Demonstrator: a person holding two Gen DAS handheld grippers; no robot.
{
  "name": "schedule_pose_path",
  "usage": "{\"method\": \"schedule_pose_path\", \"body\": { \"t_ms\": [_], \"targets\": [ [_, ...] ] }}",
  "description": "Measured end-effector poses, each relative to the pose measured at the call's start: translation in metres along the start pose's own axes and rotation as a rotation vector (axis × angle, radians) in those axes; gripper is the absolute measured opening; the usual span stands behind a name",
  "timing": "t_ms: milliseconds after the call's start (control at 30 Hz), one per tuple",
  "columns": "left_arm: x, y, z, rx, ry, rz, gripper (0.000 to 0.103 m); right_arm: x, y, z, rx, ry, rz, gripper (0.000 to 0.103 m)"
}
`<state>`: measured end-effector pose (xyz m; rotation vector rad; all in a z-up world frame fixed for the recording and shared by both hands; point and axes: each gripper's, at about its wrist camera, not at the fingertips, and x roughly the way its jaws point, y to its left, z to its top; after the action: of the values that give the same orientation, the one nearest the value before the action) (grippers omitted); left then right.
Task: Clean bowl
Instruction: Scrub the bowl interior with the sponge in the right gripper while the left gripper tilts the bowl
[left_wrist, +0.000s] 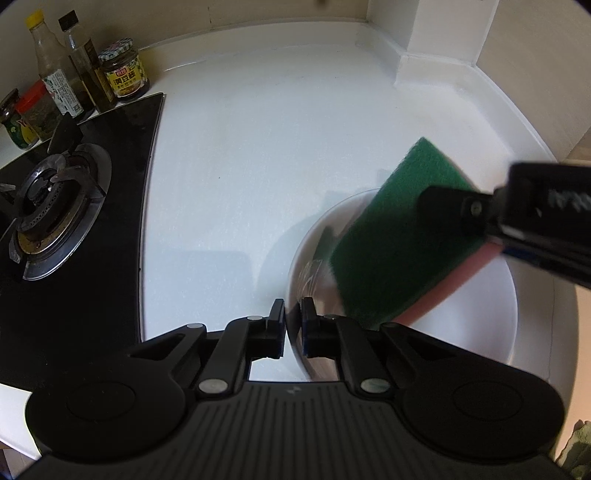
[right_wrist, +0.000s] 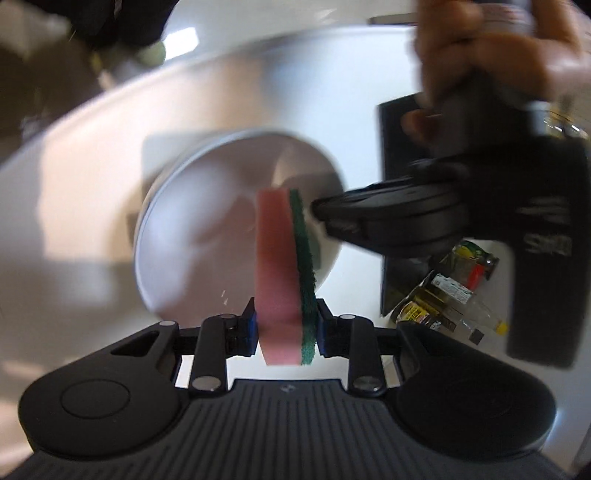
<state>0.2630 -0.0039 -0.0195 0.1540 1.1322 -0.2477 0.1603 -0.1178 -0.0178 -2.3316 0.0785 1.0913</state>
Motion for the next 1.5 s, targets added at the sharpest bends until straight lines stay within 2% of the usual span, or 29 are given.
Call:
{"method": "schedule_pose_path", "body": {
  "t_ms": [233, 333, 400, 467, 533, 600, 700, 800, 900, 967, 1000, 1067, 1167, 1300, 1367, 1433, 1500],
  "targets": [
    [-0.001, 0.004, 0.001, -0.022, -0.003, -0.007, 0.006, -0.009, -0.002, -0.004, -0.001, 0.076, 0.144, 0.024],
    [0.000, 0.005, 0.003, -0.036, -0.007, -0.010, 0.006, -0.022, -0.008, -0.003, 0.057, 0.075, 0.246, 0.024],
    [0.000, 0.005, 0.004, -0.040, -0.009, -0.010, 0.008, -0.030, -0.021, -0.004, 0.155, 0.043, 0.348, 0.025],
    [0.001, 0.005, 0.005, -0.044, -0.010, -0.010, 0.009, -0.033, -0.038, -0.004, 0.234, 0.006, 0.413, 0.025],
    [0.001, 0.006, 0.006, -0.045, -0.012, -0.006, 0.011, -0.038, -0.055, -0.011, 0.368, -0.055, 0.496, 0.025],
    [0.002, 0.007, 0.007, -0.052, -0.013, -0.003, 0.012, -0.034, -0.066, -0.014, 0.486, -0.102, 0.543, 0.025],
    [0.003, 0.013, 0.008, -0.072, -0.012, -0.008, 0.013, -0.030, -0.085, -0.036, 0.753, -0.211, 0.611, 0.025],
    [0.006, 0.022, 0.011, -0.106, -0.007, -0.038, 0.013, -0.017, -0.090, -0.059, 1.044, -0.310, 0.625, 0.025],
    [0.008, 0.031, 0.014, -0.146, 0.002, -0.084, 0.013, -0.006, -0.086, -0.074, 1.256, -0.329, 0.628, 0.025],
    [0.008, 0.032, 0.013, -0.152, 0.017, -0.081, 0.012, 0.004, -0.080, -0.088, 1.482, -0.291, 0.614, 0.025],
    [0.006, 0.031, 0.011, -0.144, 0.021, -0.074, 0.010, 0.005, -0.077, -0.091, 1.510, -0.264, 0.589, 0.024],
    [0.004, 0.030, 0.004, -0.133, 0.028, -0.054, 0.009, 0.006, -0.071, -0.089, 1.504, -0.152, 0.470, 0.025],
    [-0.001, 0.028, -0.005, -0.126, 0.037, -0.034, 0.006, -0.002, -0.065, -0.084, 1.450, -0.137, 0.388, 0.025],
    [-0.005, 0.027, -0.011, -0.106, 0.040, -0.035, 0.005, -0.008, -0.062, -0.076, 1.294, -0.108, 0.300, 0.025],
    [-0.005, 0.028, -0.011, -0.096, 0.032, -0.040, 0.005, -0.013, -0.061, -0.065, 1.162, -0.101, 0.243, 0.025],
    [-0.004, 0.030, -0.009, -0.082, 0.025, -0.049, 0.005, -0.023, -0.049, -0.048, 0.949, -0.093, 0.149, 0.025],
    [-0.003, 0.032, -0.007, -0.069, 0.022, -0.058, 0.005, -0.026, -0.038, -0.033, 0.760, -0.077, 0.094, 0.025]
  ]
}}
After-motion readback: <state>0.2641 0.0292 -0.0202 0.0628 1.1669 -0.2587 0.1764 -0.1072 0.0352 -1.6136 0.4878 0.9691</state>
